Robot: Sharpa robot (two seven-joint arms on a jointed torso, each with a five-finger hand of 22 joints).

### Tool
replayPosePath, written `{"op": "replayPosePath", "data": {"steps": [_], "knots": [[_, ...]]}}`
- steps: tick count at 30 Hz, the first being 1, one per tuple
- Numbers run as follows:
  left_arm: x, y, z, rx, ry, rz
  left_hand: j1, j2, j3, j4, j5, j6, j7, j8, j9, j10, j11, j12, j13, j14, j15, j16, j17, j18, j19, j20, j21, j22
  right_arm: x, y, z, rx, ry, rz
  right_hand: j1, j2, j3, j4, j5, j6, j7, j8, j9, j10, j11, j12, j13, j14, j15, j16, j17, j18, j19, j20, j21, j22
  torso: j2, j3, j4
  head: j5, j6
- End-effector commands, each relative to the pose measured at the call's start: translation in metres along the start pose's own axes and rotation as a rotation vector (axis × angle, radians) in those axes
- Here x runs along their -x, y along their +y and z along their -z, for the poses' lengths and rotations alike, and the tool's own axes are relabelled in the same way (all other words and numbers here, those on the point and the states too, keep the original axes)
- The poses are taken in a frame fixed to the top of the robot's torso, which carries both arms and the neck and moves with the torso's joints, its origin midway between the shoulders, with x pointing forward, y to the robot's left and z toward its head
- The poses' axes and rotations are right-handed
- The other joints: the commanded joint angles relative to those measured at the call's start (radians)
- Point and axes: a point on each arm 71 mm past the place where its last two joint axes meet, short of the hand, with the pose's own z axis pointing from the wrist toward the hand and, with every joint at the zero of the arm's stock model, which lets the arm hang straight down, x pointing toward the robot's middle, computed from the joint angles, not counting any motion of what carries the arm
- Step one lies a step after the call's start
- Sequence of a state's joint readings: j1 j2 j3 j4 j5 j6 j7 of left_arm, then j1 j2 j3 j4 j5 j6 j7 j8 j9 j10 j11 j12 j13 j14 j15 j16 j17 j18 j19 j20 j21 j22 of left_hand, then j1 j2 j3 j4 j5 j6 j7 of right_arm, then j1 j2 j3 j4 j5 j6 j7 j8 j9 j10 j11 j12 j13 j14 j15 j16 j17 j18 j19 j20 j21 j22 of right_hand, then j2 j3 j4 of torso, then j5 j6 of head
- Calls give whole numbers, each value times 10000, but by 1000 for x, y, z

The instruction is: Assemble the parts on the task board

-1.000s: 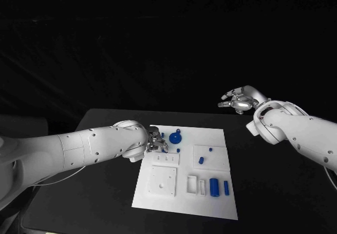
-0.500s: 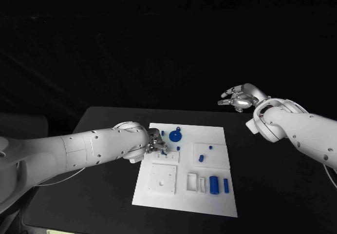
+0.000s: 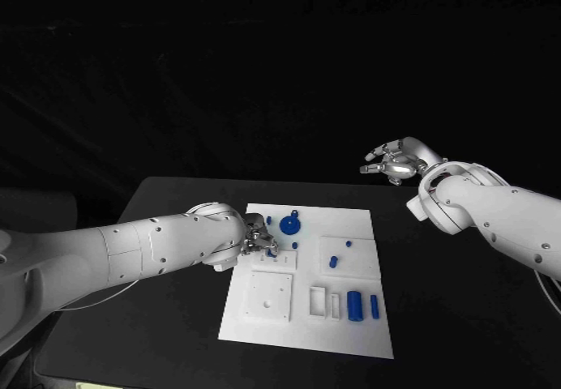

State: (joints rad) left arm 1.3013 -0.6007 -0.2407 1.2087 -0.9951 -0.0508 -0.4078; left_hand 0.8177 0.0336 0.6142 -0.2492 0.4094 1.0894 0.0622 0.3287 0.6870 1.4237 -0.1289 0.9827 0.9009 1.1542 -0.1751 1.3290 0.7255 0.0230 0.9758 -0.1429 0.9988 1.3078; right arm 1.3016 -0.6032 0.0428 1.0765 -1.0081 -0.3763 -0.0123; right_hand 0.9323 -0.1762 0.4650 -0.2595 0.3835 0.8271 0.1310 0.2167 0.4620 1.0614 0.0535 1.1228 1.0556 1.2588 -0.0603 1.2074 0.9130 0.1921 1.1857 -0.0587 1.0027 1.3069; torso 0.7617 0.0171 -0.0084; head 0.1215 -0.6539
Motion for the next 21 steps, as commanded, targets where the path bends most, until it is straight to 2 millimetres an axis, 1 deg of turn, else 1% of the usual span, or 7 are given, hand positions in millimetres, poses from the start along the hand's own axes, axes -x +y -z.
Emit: {"op": "replayPosePath", "data": {"steps": [1, 3, 7, 12, 16, 21], "knots": [[-4, -2, -1, -162, 157, -111, -48, 45, 42, 25, 54, 2011, -976, 113, 4090, -105, -100, 61, -13, 234, -267, 65, 1, 149, 1, -1304, 67, 186, -1, 2, 0, 103, 158, -15, 21, 81, -7, -69, 40, -329, 367, 64, 9, -39, -12, 55, -18, 31, 10, 20, 17, 697, 9, -73, -60, 10, 1, 6, 5, 10, -23], [-6, -2, -2, -150, 158, -170, -67, 39, 40, 24, 41, 2010, -974, 114, 4080, -109, -98, 64, -18, 231, -264, 65, -2, 149, -3, -1304, 70, 185, -2, 2, 0, 110, 172, -18, 23, 85, -7, -72, 41, -329, 367, 64, 9, -39, -12, 56, -20, 32, 10, 20, 18, 697, 10, -73, -60, 11, 1, 9, 4, 13, -36], [-7, -1, -2, -148, 124, -274, -88, 46, 44, 28, 19, 2011, -974, 118, 4065, -112, -96, 70, -24, 228, -261, 68, -5, 150, -6, -1305, 77, 184, -2, 2, 0, 101, 184, -16, 27, 94, -7, -77, 41, -327, 367, 66, 9, -40, -12, 59, -24, 32, 10, 19, 18, 697, 11, -73, -61, 12, 3, -1, 3, 9, -53], [-8, -2, -3, -180, 130, -391, -94, 51, 50, 24, 11, 2013, -974, 121, 4055, -113, -97, 75, -28, 228, -259, 71, -6, 152, -8, -1306, 81, 183, -2, 2, 0, 107, 187, -18, 26, 99, -10, -81, 42, -325, 367, 67, 9, -40, -12, 62, -27, 34, 10, 19, 19, 697, 13, -73, -61, 14, -4, 6, 3, 15, -63], [-9, -3, -4, -174, 140, -396, -103, 57, 54, 26, 4, 2017, -975, 126, 4047, -114, -97, 80, -31, 229, -257, 75, -7, 154, -9, -1307, 86, 183, -2, 3, 0, 116, 187, -22, 24, 102, -13, -83, 42, -325, 367, 68, 9, -40, -12, 65, -30, 35, 11, 19, 20, 697, 14, -73, -62, 15, -3, 2, -2, 12, -64], [-10, 0, -5, -126, 93, -351, -126, 67, 57, 36, -3, 2019, -975, 132, 4033, -115, -95, 88, -37, 228, -253, 78, -10, 153, -13, -1307, 91, 181, -3, 3, 0, 124, 192, -25, 23, 104, -16, -88, 44, -332, 368, 64, 6, -40, -11, 68, -35, 36, 11, 19, 21, 697, 16, -73, -63, 16, -3, 9, -3, 34, -73]]}}
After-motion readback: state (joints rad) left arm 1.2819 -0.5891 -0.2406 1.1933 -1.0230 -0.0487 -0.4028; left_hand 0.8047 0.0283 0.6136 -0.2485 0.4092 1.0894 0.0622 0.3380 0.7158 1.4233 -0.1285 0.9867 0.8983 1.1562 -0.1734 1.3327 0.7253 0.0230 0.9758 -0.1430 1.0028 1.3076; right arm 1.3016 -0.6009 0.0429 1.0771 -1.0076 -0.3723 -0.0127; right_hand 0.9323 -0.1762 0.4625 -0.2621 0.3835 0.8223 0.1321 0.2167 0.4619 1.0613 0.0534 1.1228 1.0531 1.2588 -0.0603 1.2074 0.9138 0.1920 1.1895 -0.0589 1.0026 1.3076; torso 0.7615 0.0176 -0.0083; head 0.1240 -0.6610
